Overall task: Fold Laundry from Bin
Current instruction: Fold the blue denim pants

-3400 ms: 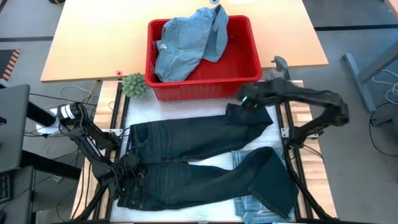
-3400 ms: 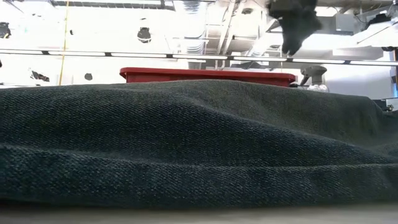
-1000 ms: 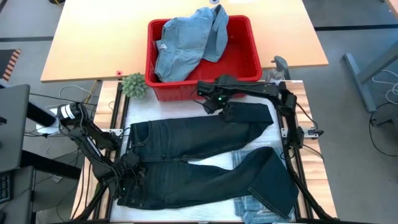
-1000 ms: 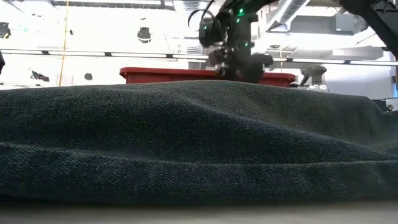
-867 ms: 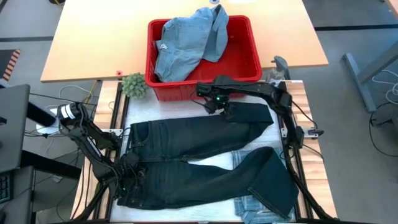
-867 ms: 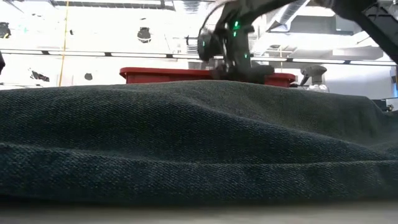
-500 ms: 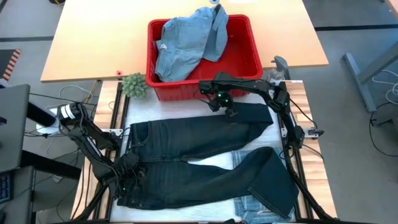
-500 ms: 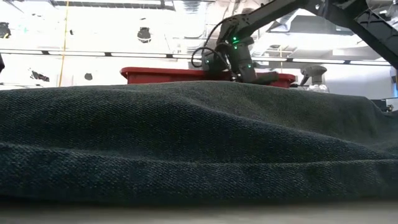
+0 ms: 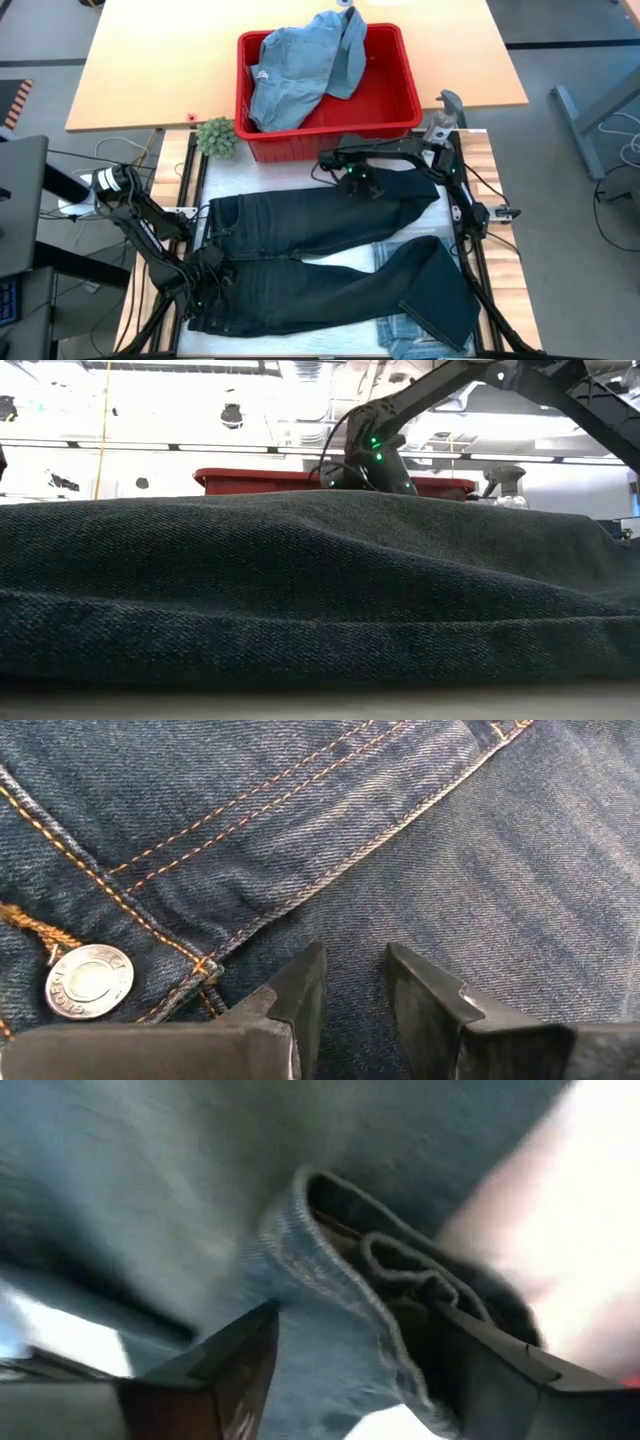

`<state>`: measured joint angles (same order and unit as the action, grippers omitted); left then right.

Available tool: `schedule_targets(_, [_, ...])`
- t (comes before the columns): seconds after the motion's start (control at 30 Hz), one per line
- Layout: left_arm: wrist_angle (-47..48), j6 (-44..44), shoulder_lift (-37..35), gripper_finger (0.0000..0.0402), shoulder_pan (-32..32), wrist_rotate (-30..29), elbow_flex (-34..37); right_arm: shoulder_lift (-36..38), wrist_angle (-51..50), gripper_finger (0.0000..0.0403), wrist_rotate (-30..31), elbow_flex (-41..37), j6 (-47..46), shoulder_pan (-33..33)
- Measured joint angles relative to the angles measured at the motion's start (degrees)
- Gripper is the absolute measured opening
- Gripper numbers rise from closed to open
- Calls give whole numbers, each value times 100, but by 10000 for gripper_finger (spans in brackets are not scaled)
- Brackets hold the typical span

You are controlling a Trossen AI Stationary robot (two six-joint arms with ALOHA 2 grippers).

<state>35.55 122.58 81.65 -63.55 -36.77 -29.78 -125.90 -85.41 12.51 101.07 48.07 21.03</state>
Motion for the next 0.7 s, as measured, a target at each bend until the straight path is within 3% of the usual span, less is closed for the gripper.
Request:
schedule_targets(0.1, [-3, -78, 0, 102, 0, 3, 0, 54, -22, 227, 290, -30, -3, -138])
schedule_targets(0.27, [-34, -39, 0, 102, 0, -57, 0, 127, -416, 42, 345, 257, -201, -326])
schedule_targets(0.3, [-93, 52, 0, 102, 0, -154, -1, 124, -466, 29, 341, 324, -339, -364])
schedule_targets(0.5, [-190, 45, -40, 102, 22, -704, -173, 747, -456, 28, 400, 745, -1488, -602])
schedule_targets(0.63, [-137, 48, -123, 102, 74, -701, -170, 1442, -453, 28, 387, 733, -2799, -748])
schedule_targets(0.7, [-152, 138, -220, 102, 81, -1042, -170, 1760, -464, 28, 249, 696, -3423, -810])
